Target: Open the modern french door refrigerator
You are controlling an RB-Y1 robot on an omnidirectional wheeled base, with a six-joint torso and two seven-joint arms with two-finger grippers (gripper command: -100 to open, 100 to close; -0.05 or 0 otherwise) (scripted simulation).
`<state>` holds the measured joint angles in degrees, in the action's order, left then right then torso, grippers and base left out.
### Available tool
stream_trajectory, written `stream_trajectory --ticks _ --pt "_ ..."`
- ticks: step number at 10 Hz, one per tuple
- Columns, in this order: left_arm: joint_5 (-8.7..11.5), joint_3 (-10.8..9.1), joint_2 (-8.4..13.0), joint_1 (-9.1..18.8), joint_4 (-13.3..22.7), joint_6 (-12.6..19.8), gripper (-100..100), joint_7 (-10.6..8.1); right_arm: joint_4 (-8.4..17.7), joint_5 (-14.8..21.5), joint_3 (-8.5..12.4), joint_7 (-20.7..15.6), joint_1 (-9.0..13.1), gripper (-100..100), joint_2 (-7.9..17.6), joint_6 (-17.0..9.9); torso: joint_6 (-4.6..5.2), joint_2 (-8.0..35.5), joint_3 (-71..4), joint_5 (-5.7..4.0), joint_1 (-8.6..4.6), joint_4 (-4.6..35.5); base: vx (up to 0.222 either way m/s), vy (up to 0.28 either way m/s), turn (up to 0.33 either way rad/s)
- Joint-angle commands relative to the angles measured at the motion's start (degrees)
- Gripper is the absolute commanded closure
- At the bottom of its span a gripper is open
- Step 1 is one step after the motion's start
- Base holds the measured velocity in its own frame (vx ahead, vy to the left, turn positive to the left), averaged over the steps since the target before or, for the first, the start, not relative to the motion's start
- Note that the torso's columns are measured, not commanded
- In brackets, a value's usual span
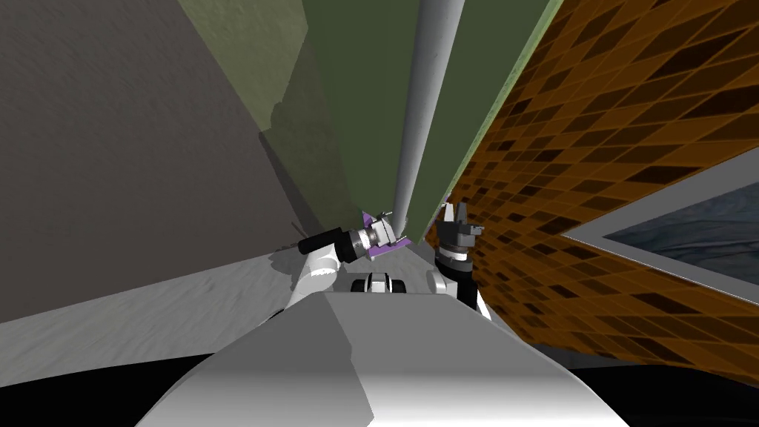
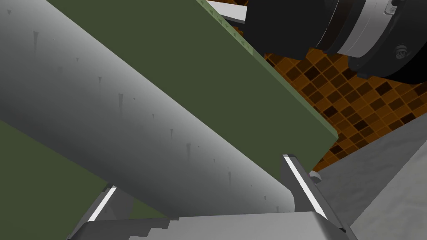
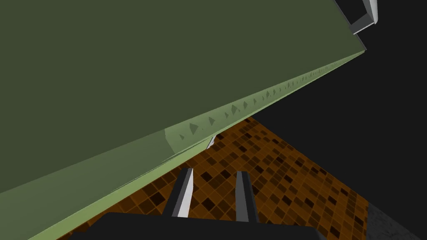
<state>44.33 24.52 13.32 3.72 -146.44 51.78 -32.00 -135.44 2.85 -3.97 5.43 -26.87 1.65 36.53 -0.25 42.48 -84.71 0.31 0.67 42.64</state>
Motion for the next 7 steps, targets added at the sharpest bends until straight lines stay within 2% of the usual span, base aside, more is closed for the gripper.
stream_trajectory --ticks 1,2,7 --pt "-0.1 -0.44 -0.4 1.2 -0.5 2.2 -100 -1.29 -0.2 -0.1 0.2 0.0 -0.1 0 0.0 0.2 -0.12 0.0 -0.1 0.05 0.11 0.2 0.009 -0.032 0.013" --pt "-0.1 -0.47 -0.4 1.3 -0.6 2.8 0 -1.63 -0.1 -0.1 0.3 0.0 -0.1 0 -0.1 0.2 0.01 0.0 0.0 0.00 0.05 -0.1 -0.001 -0.016 -0.021" --pt "-0.1 -0.39 -0.4 1.3 -0.4 2.9 0 -1.58 0.0 -0.1 0.4 -0.1 -0.3 0 -0.1 0.1 0.21 -0.3 0.1 -0.28 -0.62 -0.4 -0.001 -0.002 -0.002"
